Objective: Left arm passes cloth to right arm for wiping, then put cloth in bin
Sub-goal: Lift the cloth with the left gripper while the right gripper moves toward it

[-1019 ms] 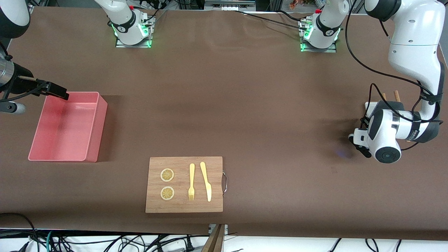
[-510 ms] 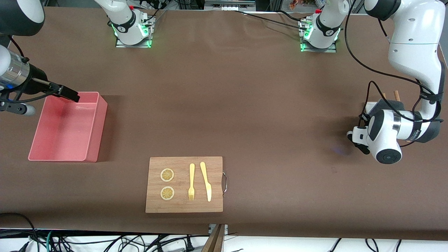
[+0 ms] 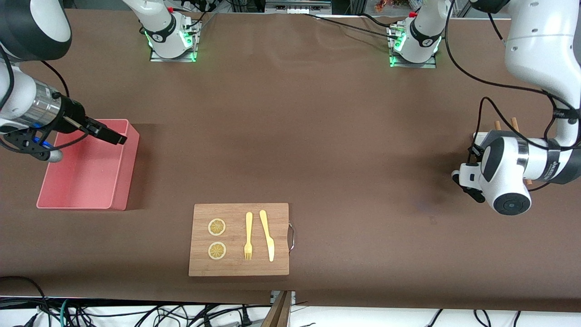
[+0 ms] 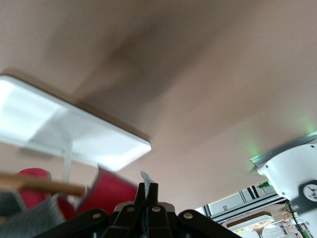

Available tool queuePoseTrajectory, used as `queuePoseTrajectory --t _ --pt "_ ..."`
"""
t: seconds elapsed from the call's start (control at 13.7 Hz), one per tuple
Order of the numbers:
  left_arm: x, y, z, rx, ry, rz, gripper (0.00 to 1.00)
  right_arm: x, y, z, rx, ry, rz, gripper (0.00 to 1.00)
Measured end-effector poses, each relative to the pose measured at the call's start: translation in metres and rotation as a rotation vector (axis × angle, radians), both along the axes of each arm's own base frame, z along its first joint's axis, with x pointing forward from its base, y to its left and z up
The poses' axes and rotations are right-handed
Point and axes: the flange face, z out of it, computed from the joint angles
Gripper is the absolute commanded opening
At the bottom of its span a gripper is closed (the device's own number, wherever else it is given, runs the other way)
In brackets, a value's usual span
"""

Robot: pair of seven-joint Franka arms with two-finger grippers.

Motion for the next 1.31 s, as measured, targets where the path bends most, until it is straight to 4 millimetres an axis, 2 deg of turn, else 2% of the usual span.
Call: queuePoseTrajectory --t 0.15,0.44,0.73,0.95,1.16,1.31 --pt "0.0 -0.02 0.039 0.018 -0.046 0.01 0.0 0.004 0.017 -0.011 0.03 0.012 -0.074 1.0" --pt "-0.008 -0.059 0.116 -0.024 -0.147 0.026 0.0 0.007 0.07 -0.018 0.075 0.028 -0.231 1.0" --pt "-0.016 -0.104 0.181 -0.125 -0.222 0.162 0.0 0.01 0.122 -0.03 0.109 0.021 -0.353 1.0" --pt "-0.02 -0.158 0.191 -0.22 -0.224 0.284 0.0 0.014 0.148 -0.048 0.132 0.034 -0.436 1.0" --pt "-0.025 -0.235 0.197 -0.233 -0.26 0.477 0.0 0.018 0.171 -0.063 0.149 0.044 -0.524 1.0" --pt "-0.025 -0.28 0.202 -0.237 -0.293 0.647 0.0 0.016 0.194 -0.073 0.167 0.057 -0.575 1.0"
